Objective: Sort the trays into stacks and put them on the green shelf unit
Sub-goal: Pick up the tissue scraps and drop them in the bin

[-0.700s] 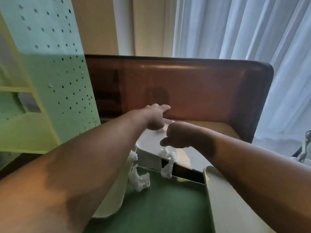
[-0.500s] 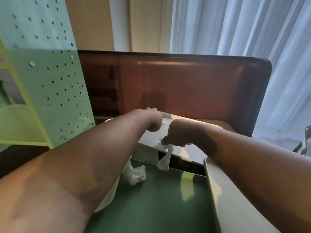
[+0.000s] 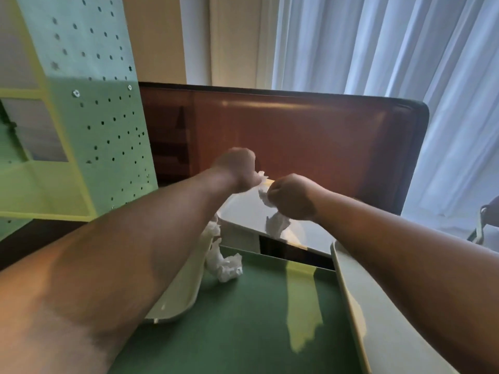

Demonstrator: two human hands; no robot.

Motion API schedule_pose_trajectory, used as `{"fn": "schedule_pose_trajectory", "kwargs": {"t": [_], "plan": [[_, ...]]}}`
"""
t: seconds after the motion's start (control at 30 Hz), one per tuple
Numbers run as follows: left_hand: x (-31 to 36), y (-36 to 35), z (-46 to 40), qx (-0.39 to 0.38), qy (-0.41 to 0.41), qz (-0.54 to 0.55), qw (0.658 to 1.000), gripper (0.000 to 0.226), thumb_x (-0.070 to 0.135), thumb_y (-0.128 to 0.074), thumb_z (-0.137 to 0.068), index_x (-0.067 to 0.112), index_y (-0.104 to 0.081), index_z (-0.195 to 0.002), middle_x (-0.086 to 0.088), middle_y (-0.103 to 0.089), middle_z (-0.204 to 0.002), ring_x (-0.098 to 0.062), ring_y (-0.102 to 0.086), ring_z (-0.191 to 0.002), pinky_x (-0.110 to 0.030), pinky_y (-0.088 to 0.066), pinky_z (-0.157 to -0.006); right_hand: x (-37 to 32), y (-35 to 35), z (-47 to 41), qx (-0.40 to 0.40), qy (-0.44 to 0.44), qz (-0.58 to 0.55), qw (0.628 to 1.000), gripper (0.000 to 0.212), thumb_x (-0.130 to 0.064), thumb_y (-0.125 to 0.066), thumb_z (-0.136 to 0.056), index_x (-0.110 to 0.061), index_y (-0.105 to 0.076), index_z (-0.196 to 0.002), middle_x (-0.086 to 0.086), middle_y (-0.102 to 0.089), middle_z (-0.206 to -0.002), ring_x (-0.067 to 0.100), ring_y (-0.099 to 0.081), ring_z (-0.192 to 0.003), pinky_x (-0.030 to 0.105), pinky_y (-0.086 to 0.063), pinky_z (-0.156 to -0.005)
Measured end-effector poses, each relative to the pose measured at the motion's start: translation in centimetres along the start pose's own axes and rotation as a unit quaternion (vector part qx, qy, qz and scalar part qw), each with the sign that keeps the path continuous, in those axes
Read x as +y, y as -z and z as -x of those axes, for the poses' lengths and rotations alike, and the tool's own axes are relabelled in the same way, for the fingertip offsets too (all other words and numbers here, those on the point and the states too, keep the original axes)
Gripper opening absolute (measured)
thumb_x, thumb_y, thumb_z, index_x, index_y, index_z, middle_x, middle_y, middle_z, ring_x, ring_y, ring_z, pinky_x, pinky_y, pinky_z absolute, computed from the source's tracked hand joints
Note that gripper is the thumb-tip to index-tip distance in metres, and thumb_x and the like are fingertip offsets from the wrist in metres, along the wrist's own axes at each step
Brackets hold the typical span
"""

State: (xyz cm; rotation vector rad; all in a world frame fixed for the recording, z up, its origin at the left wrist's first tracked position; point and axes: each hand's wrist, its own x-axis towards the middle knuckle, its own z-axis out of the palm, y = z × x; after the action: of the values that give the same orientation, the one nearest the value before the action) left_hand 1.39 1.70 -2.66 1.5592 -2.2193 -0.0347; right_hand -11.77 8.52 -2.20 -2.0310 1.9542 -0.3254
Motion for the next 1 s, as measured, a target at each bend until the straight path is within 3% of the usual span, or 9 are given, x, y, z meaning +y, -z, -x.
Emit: {"fn": "schedule_pose_trajectory", "kwargs": {"t": [0.07,0.23,0.33,0.4,0.5,0.6,0.7,0.87,1.0], "plan": [[-0.9,2.0,1.7,0.108,-0.019,0.006,0.994,0.023,0.017,-0.068,-0.091,0.018,-0.053,-0.074,0.003,-0.055,-0.075,-0.019,-0.060,-0.077,-0.024,-0.038,-0.060,-1.1,0.0,0.9,0.012,0.011,-0.052,0.999,0.032,-0.032,-0.060,-0.097,-0.005,-0.075,-0.108,0.008,-0.073,-0.105,0.024,-0.069,-0.098,0.039,-0.057,-0.091],[-4.1,5.6,6.7,0.062,-0.002,0.057,0.996,0.030,-0.004,-0.052,-0.083,0.022,-0.047,-0.072,0.005,-0.045,-0.082,-0.018,-0.050,-0.074,-0.024,-0.034,-0.059,-5.5,-2.7,3.9,-0.026,0.092,0.049,0.994,0.036,-0.033,-0.052,-0.100,-0.006,-0.072,-0.114,0.009,-0.072,-0.107,0.023,-0.063,-0.088,0.029,-0.046,-0.068],[-6.1,5.7,9.4,-0.021,0.021,0.052,0.998,0.030,-0.006,-0.047,-0.088,0.018,-0.063,-0.099,-0.002,-0.054,-0.109,-0.023,-0.058,-0.096,-0.033,-0.050,-0.082,-6.8,-4.6,5.0,-0.056,0.143,0.173,0.973,0.048,-0.055,-0.063,-0.088,-0.012,-0.073,-0.107,0.001,-0.067,-0.081,0.018,-0.057,-0.070,0.027,-0.036,-0.056],[-7.3,4.9,10.8,-0.064,0.045,0.042,0.996,0.041,-0.002,-0.048,-0.092,0.016,-0.064,-0.126,-0.006,-0.056,-0.132,-0.027,-0.058,-0.115,-0.041,-0.051,-0.102,-7.1,-5.6,5.5,-0.098,0.137,0.212,0.963,0.047,-0.054,-0.066,-0.087,-0.011,-0.072,-0.107,0.001,-0.066,-0.082,0.015,-0.057,-0.068,0.026,-0.040,-0.059],[-8.4,3.6,12.3,-0.110,0.072,0.030,0.991,0.058,0.023,-0.058,-0.098,0.022,-0.046,-0.154,-0.008,-0.046,-0.156,-0.032,-0.051,-0.136,-0.047,-0.045,-0.114,-7.5,-6.0,6.3,-0.124,0.113,0.222,0.961,0.032,-0.032,-0.061,-0.093,-0.007,-0.071,-0.110,0.005,-0.065,-0.089,0.019,-0.058,-0.077,0.024,-0.041,-0.070],[-9.2,2.7,12.7,-0.155,0.061,0.019,0.986,0.072,0.044,-0.059,-0.095,0.035,-0.031,-0.161,-0.005,-0.026,-0.170,-0.033,-0.042,-0.148,-0.049,-0.040,-0.119,-8.0,-5.5,6.4,-0.120,0.080,0.196,0.970,0.027,-0.029,-0.056,-0.094,-0.006,-0.071,-0.094,0.003,-0.064,-0.075,0.015,-0.057,-0.061,0.020,-0.041,-0.057],[-9.3,2.1,12.3,-0.193,0.059,-0.022,0.979,0.057,0.049,-0.055,-0.098,0.043,-0.044,-0.154,-0.007,-0.024,-0.167,-0.033,-0.049,-0.141,-0.046,-0.044,-0.116,-8.3,-4.3,6.2,-0.069,0.057,0.154,0.984,0.041,-0.040,-0.044,-0.092,-0.006,-0.065,-0.099,0.006,-0.057,-0.075,0.024,-0.055,-0.072,0.030,-0.043,-0.061],[-8.3,1.6,12.9,-0.170,0.019,-0.095,0.981,0.043,0.045,-0.042,-0.106,0.017,-0.066,-0.129,-0.014,-0.042,-0.149,-0.031,-0.059,-0.118,-0.042,-0.050,-0.101,-6.8,-3.6,7.3,0.036,0.032,0.038,0.998,0.045,-0.038,-0.041,-0.097,-0.005,-0.070,-0.087,0.018,-0.072,-0.091,0.031,-0.066,-0.078,0.035,-0.051,-0.070],[-6.0,3.6,14.1,-0.049,0.063,0.076,0.994,0.036,0.030,-0.038,-0.106,0.005,-0.064,-0.111,-0.021,-0.063,-0.123,-0.031,-0.059,-0.097,-0.034,-0.044,-0.077,-6.0,-2.9,8.6,0.078,0.056,-0.040,0.994,0.041,-0.035,-0.045,-0.097,-0.004,-0.070,-0.090,0.018,-0.073,-0.091,0.036,-0.068,-0.086,0.039,-0.053,-0.076]]}}
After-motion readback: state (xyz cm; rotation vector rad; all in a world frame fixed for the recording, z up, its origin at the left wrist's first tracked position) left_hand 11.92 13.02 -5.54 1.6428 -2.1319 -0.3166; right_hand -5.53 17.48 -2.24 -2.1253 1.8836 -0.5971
